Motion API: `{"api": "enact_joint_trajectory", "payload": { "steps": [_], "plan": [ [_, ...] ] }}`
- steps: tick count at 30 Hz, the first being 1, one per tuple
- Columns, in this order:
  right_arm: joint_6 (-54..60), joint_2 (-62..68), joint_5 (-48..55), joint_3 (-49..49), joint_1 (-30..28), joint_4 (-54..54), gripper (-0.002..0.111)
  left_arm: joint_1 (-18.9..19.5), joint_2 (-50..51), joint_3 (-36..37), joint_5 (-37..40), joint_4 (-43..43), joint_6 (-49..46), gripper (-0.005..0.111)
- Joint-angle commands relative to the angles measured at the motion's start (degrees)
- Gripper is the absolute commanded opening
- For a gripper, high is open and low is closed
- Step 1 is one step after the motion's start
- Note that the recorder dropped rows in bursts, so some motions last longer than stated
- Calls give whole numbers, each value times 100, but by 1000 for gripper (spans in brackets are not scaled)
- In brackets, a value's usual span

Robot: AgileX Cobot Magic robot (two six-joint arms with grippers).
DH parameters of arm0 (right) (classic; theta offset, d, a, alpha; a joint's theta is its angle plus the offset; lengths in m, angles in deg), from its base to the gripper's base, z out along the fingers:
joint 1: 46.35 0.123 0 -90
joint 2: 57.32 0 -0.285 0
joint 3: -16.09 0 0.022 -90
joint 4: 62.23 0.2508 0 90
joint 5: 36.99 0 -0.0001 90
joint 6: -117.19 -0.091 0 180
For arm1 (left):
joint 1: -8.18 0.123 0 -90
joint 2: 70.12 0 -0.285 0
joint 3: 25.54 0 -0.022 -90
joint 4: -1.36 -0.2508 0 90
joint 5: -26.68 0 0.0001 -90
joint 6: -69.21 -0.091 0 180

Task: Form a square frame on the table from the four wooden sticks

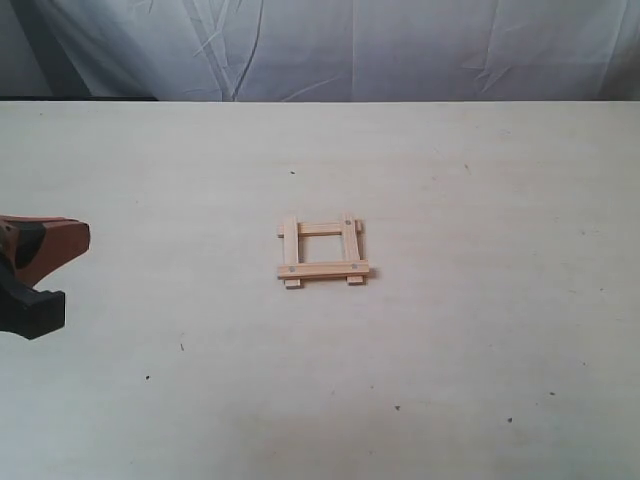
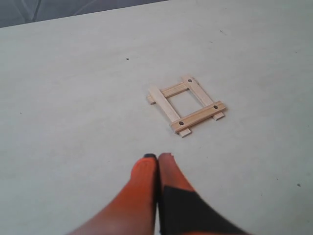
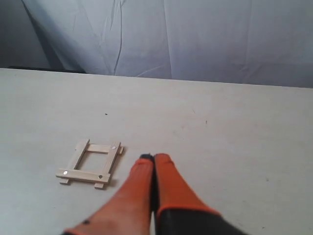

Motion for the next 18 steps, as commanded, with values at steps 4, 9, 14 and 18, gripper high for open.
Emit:
{"api": "enact_joint_trajectory", "payload": {
  "steps": [4,9,14,18],
  "plan": [
    [39,-300,-139,276,-226,135,0,3,-36,36,-7,-82,-1,0],
    [39,-903,-224,821,-845,-37,0,3,-36,36,-7,-82,-1,0],
    [39,-1514,-224,1483,-1391,-360,0,3,-36,36,-7,-82,-1,0],
    [39,-1914,-420,1888,-1617,-478,0,3,-36,36,-7,-82,-1,0]
  ]
}}
